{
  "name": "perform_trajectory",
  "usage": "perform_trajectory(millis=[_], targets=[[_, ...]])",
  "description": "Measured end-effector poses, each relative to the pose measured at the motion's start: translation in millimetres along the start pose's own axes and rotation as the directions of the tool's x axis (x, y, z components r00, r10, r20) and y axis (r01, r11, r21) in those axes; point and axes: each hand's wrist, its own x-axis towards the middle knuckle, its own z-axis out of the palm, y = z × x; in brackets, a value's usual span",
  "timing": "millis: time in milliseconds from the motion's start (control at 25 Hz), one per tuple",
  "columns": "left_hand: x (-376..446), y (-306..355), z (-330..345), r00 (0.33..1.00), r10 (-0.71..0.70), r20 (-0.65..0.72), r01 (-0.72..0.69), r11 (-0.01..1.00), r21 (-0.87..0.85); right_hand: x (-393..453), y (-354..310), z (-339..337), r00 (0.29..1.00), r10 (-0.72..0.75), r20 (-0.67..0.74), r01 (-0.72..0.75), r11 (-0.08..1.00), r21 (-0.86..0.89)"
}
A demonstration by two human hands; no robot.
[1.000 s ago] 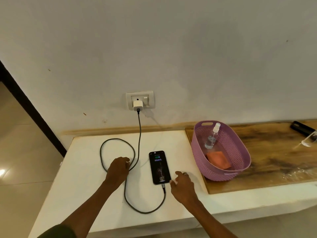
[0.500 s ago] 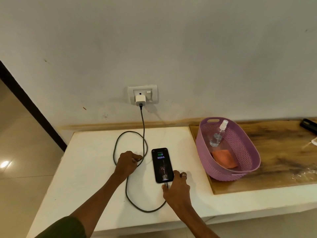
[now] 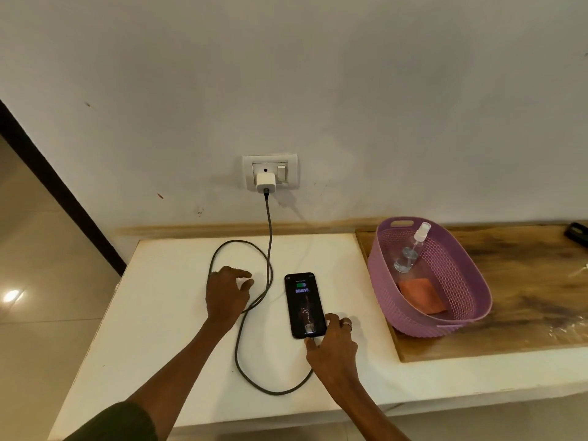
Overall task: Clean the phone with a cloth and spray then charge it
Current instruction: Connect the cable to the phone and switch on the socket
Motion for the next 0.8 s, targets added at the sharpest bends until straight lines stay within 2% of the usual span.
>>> perform_trajectory(millis=[40,80,120,200,240,280,360,480,560,600,680,800], targets=[[0.7,6.2,-3.4,0.999,-0.03,-0.034,0.028,0.998,-0.057,0.9,-0.2,0.1,1.0,0.005,-0.004,-0.005,1.0,0.001],[2.9,16.2,-8.4,0.996,-0.086,-0.015,0.081,0.974,-0.211,1.6,-0.6,0.3,1.0,0.006,-0.007,-0.006,1.0,0.002],[5.7,29.6,-13.1,0.988,-0.138,0.07,0.155,0.902,-0.404,2.6,-0.7,1.0,1.0,0.003,-0.011,-0.003,1.0,0.005],[7.7,54.7,-17.6,0.96,-0.086,0.265,0.242,0.726,-0.643,5.3,-1.1,2.4,1.0,-0.011,-0.027,0.012,1.0,0.018],[2.6,63.6,-17.1,0.956,-0.022,0.293,0.222,0.708,-0.671,7.2,-2.5,2.3,0.999,-0.022,-0.035,0.023,0.999,0.023],[-6.5,67.2,-14.1,0.959,0.028,0.28,0.172,0.73,-0.662,9.8,-4.5,2.1,0.999,-0.031,-0.039,0.032,0.999,0.024],[-30.0,60.9,-6.2,0.979,0.093,0.181,0.022,0.834,-0.551,18.3,-9.5,1.3,0.998,-0.039,-0.047,0.041,0.999,0.026],[-60.6,23.2,8.5,0.98,0.187,0.066,-0.169,0.961,-0.221,33.0,-18.2,0.5,0.998,-0.038,-0.048,0.038,0.999,0.017],[-69.9,1.4,14.9,0.983,0.169,0.067,-0.169,0.986,-0.01,42.9,-23.2,0.2,0.998,-0.036,-0.049,0.036,0.999,0.008],[-71.9,-5.8,16.8,0.988,0.135,0.068,-0.138,0.99,0.038,47.7,-25.8,0.4,0.998,-0.036,-0.05,0.036,0.999,0.009],[-71.0,-14.0,19.7,0.991,0.096,0.093,-0.102,0.993,0.066,56.3,-30.3,1.1,0.998,-0.035,-0.042,0.036,0.999,0.017],[-56.2,-16.7,18.1,0.977,0.163,0.138,-0.175,0.982,0.075,67.6,-35.3,2.0,0.998,-0.04,-0.038,0.041,0.999,0.011]])
